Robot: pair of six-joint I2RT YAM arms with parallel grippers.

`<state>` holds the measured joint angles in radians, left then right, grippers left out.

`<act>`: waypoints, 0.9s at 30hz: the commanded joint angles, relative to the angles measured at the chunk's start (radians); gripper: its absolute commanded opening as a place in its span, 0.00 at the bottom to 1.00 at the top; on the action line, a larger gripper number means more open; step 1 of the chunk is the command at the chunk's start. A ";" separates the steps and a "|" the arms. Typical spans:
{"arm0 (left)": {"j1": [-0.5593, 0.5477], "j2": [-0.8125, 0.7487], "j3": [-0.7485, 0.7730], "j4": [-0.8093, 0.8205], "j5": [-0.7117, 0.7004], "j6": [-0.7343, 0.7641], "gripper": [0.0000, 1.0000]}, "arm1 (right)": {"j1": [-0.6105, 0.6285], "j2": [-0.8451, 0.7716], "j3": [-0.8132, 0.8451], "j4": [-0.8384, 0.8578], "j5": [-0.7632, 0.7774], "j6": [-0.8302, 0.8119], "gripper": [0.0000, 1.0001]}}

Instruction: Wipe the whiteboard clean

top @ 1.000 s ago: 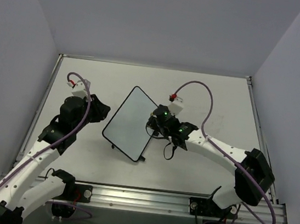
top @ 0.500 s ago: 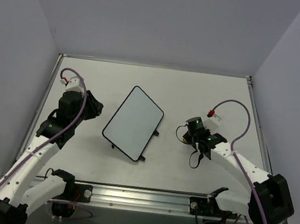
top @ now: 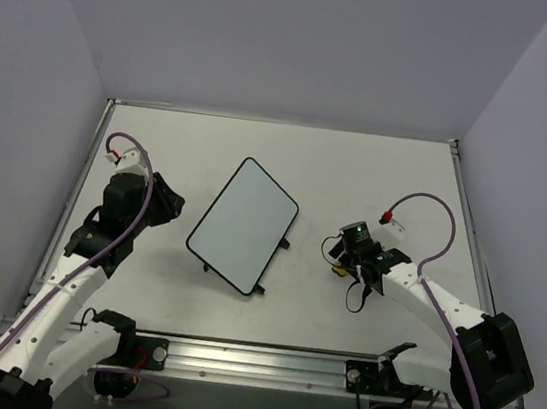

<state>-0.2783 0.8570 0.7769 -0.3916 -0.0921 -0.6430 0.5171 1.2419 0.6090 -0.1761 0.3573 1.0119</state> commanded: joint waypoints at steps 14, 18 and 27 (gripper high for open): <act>0.008 -0.018 0.056 0.017 0.052 -0.006 0.47 | -0.006 -0.053 0.325 -0.085 0.101 -0.265 1.00; 0.010 -0.022 0.087 -0.022 0.048 0.012 0.50 | -0.006 -0.073 0.402 -0.068 0.088 -0.358 1.00; 0.010 -0.026 0.153 -0.072 0.037 0.045 0.52 | -0.006 -0.185 0.411 -0.008 0.071 -0.441 1.00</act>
